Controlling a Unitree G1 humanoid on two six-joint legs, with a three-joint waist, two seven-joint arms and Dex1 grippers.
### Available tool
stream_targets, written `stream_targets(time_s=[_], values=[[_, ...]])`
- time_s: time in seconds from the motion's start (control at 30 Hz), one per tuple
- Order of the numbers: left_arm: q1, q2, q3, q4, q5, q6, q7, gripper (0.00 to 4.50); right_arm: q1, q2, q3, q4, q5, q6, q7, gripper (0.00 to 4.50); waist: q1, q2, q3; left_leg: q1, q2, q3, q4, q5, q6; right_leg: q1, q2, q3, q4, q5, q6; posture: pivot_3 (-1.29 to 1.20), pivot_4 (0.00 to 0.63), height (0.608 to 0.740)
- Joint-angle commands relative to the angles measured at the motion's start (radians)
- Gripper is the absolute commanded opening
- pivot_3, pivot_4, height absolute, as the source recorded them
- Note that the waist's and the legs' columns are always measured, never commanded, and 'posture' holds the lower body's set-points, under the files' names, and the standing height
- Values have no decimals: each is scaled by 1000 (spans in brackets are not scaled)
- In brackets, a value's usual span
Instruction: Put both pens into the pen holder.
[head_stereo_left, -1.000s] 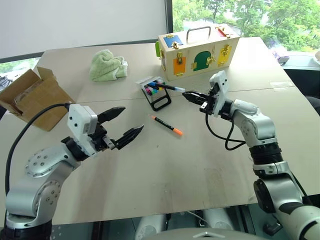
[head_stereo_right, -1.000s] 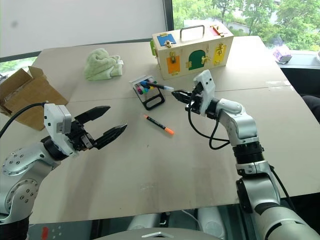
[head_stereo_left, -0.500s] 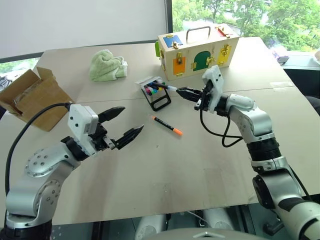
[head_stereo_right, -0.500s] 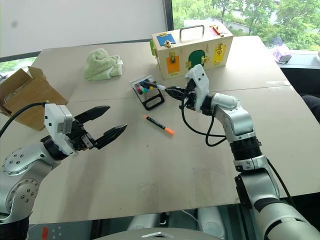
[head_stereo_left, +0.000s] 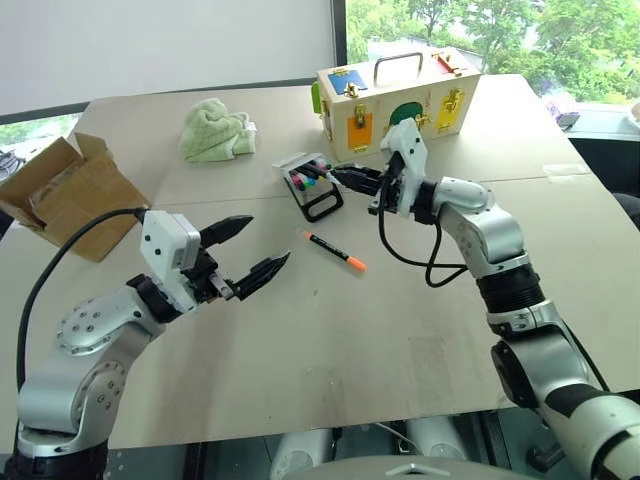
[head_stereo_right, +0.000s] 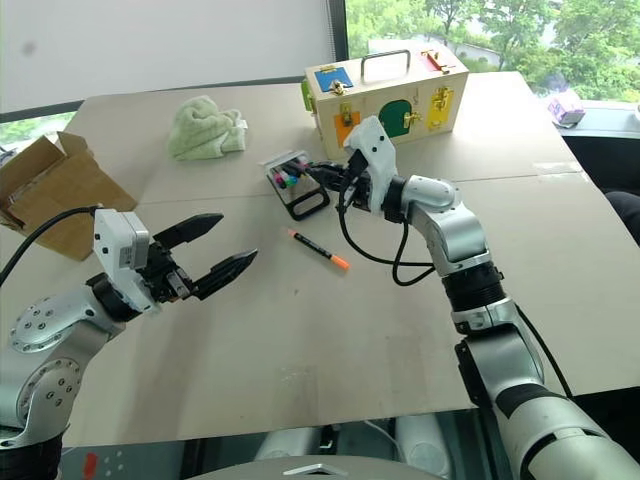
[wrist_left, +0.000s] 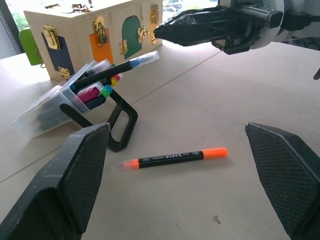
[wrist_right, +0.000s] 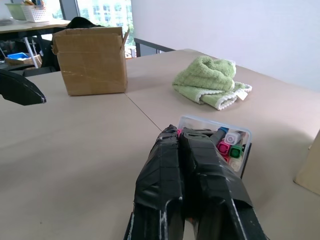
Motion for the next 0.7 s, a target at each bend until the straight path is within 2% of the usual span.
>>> stream_targets(time_s=[0.03,0.13,0.23,0.27,0.33,0.37,0.5,0.7], values=[[-16,-14,-5,-12,-4,-4,22,4500,19,-30,-31,-64,29,-1,22,43,0,0,0,0,0,0,0,0,0,0,0,0,0,0,0,0,150,740],[-26,-47,-44,-15,-7,32,71,4500,78,-90,-50,-144,76,32,70,951,5,0,0,0,0,0,0,0,0,0,0,0,-1,0,0,0,150,740],[-55,-135,-156,-16,13,123,208,4500,186,-180,-83,-258,129,81,114,2369,6,-1,0,0,0,0,0,0,0,1,-1,0,-2,0,0,0,150,740],[-66,-157,-197,-12,43,139,245,4500,216,-203,-95,-291,147,101,125,2546,6,-1,0,0,0,0,0,0,0,1,-1,0,-2,0,0,0,150,740],[-101,-201,-275,-5,106,168,319,4500,289,-264,-114,-372,205,158,173,3487,20,-2,1,-1,-1,-1,0,-2,4,2,-1,-1,-3,0,0,0,150,740],[-126,-238,-297,7,125,181,364,4500,334,-293,-124,-419,230,169,191,3663,19,-2,1,-1,-1,-1,0,-3,4,2,-1,-1,-3,0,0,0,150,740],[-227,-367,-355,73,192,248,525,4500,456,-356,-146,-526,266,194,187,3663,24,-3,2,0,1,-1,-1,-3,5,2,1,-1,-3,0,0,0,150,740],[-360,-532,-371,169,273,375,713,4500,509,-357,-144,-578,260,210,106,3663,25,-5,2,0,0,0,2,-3,4,3,1,-1,-1,0,0,0,150,740]])
